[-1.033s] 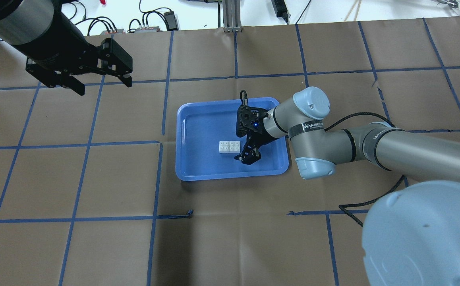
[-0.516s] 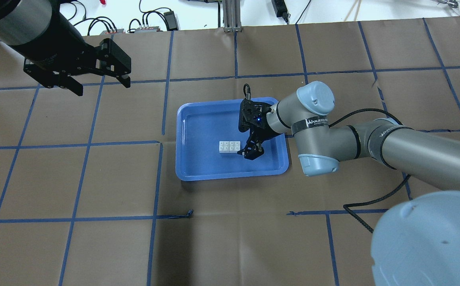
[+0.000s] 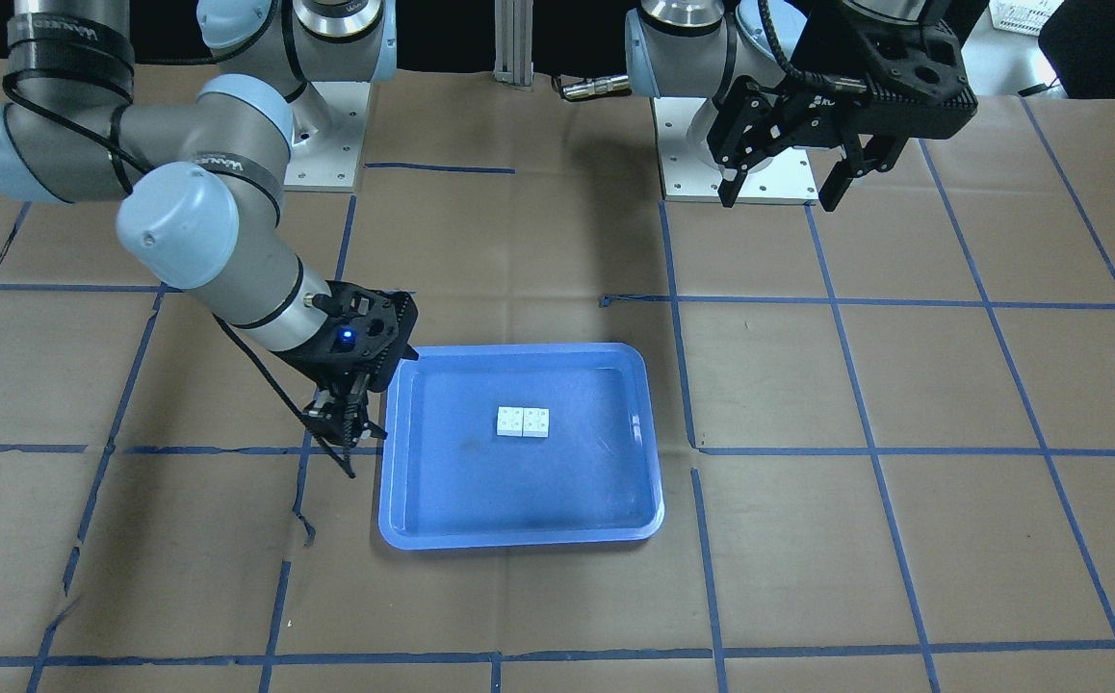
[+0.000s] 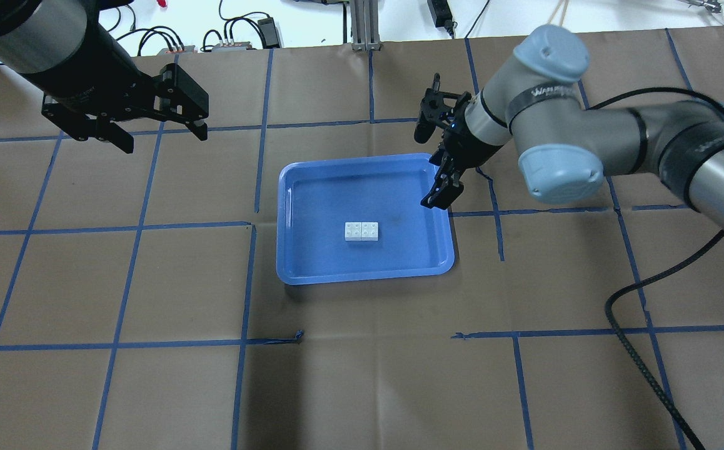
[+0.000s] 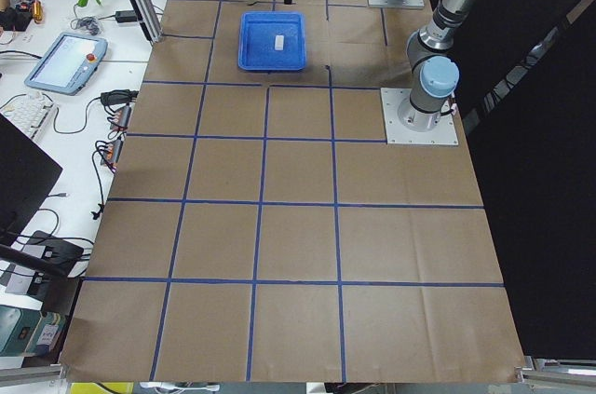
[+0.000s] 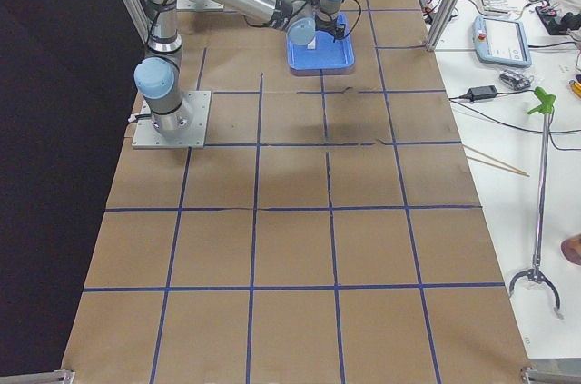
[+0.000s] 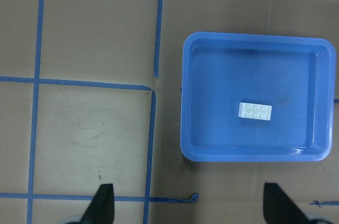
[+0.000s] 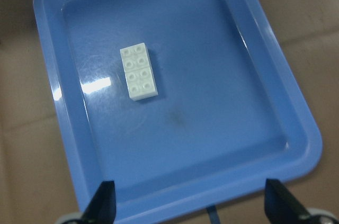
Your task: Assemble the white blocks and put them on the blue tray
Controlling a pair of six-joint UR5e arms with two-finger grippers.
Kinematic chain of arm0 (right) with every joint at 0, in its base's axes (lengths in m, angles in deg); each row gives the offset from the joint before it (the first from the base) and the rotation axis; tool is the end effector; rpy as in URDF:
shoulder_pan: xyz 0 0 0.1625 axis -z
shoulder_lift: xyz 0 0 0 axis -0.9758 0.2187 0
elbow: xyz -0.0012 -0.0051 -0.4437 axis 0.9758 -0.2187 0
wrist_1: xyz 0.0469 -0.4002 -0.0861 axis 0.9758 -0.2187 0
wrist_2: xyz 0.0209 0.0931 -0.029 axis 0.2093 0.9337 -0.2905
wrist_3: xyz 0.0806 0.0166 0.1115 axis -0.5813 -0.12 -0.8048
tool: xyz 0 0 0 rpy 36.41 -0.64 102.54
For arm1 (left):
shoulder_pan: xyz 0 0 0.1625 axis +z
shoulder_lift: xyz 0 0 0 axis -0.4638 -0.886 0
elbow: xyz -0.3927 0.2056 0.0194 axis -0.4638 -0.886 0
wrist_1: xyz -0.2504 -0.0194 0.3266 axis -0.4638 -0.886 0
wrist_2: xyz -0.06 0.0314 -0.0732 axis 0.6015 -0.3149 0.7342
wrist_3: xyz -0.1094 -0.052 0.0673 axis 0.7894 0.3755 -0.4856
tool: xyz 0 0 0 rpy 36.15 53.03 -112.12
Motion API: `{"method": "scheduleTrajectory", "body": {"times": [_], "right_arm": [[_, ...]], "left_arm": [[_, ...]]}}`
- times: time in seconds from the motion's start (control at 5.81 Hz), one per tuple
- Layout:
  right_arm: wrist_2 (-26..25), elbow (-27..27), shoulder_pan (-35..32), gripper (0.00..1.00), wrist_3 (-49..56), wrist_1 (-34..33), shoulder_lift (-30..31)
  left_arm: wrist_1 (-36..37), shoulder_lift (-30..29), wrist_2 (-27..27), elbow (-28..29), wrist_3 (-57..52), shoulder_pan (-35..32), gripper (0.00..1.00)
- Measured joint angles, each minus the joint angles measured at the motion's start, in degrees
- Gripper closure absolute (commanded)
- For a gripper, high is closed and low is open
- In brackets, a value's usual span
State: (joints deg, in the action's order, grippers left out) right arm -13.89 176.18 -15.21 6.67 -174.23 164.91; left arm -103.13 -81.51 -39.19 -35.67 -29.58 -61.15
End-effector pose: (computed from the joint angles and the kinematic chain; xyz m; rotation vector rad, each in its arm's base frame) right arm 0.2034 -0.5573 0.3022 -1.6112 2.3512 -0.2467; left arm -0.1359 -0.4602 0.5189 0.1199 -3.0418 0.1815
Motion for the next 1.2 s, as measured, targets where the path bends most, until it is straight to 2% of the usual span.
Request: {"method": "scheduleTrajectory", "body": {"times": [0.34,0.69,1.03,1.2], "right_arm": [[-6.7,-7.2,3.2,0.00,-18.2,12.7,3.3],[-14.0,-8.9,5.3,0.00,-39.4,18.0,6.9],[-16.2,-9.9,5.4,0.00,-56.6,21.0,9.3],[-16.3,-12.0,4.9,0.00,-62.7,23.7,9.7]], "left_arm": [[-1.0,0.0,0.0,0.2,0.0,0.0,0.01],[-1.2,0.1,0.1,0.5,0.2,0.5,0.01],[-0.9,0.3,-0.1,0.5,0.0,0.6,0.01],[-0.8,0.3,0.2,0.6,-0.1,0.7,0.01]]}}
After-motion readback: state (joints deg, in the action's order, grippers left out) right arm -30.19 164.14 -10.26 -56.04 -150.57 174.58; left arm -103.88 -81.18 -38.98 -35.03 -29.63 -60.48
